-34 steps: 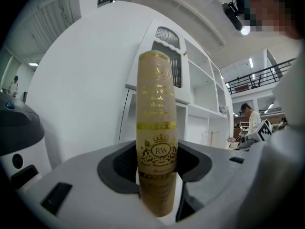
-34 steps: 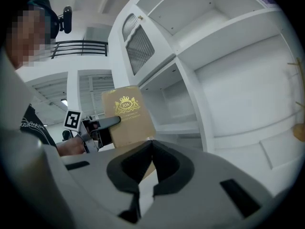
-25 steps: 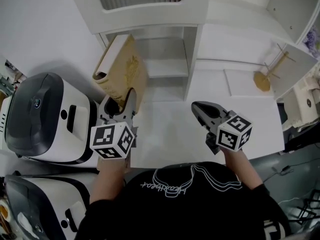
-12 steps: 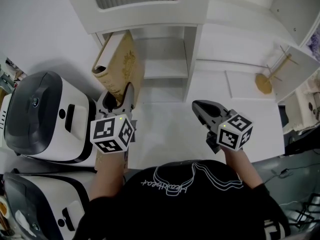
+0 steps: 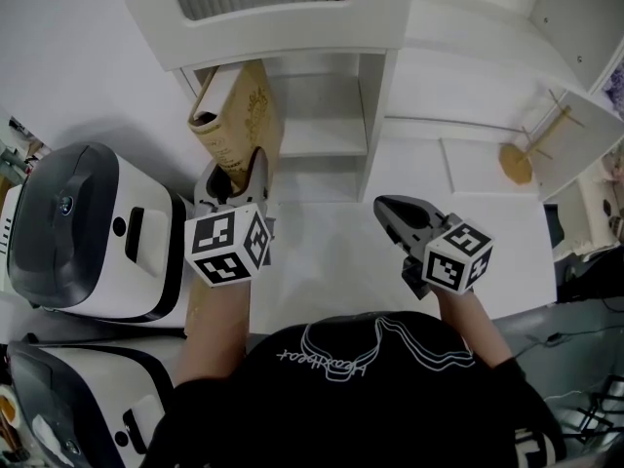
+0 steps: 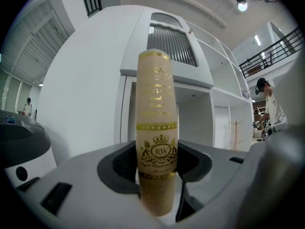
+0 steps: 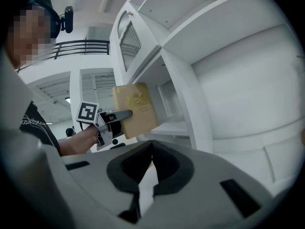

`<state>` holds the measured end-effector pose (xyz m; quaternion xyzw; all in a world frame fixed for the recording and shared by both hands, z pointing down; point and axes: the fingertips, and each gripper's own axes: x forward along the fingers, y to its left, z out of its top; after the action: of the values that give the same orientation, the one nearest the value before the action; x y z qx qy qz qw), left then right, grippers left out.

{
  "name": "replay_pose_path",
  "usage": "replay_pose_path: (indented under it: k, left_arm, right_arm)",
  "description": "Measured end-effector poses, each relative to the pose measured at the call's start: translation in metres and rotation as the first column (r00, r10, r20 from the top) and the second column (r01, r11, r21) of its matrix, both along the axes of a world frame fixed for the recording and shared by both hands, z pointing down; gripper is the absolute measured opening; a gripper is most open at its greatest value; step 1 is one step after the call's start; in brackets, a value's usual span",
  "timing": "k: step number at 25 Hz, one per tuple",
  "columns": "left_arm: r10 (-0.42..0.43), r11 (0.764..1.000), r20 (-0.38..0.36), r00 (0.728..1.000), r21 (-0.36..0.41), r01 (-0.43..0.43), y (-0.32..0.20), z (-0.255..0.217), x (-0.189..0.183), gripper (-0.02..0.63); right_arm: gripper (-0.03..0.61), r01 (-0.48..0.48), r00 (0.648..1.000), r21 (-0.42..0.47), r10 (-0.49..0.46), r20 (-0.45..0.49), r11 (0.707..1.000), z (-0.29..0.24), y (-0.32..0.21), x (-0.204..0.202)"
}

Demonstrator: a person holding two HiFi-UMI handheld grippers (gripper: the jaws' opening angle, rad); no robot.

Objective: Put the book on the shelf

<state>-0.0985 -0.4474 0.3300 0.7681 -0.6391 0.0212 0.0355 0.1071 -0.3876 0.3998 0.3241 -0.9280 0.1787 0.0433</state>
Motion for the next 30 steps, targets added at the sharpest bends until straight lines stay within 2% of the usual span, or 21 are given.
replay_pose_path:
  k: [8,30]
  left_arm:
    - [-0.028,1.0,0.025,0.999,0.006,0.028,-0.028,0.001,0.007,0.199]
    - [-0.06,0.998,0.017,0.998,-0.01,0.06,-0.111,0.003,0.018,0.199]
  right_arm:
    - [0.005,-0.015,1.0,-0.03,0.015,0.005,0.999,0.012,-0.008,0.005]
    - [0.006,-0.036,0.999,-0.119,0.037,0.004,0.992,0.048,-0.032,0.015]
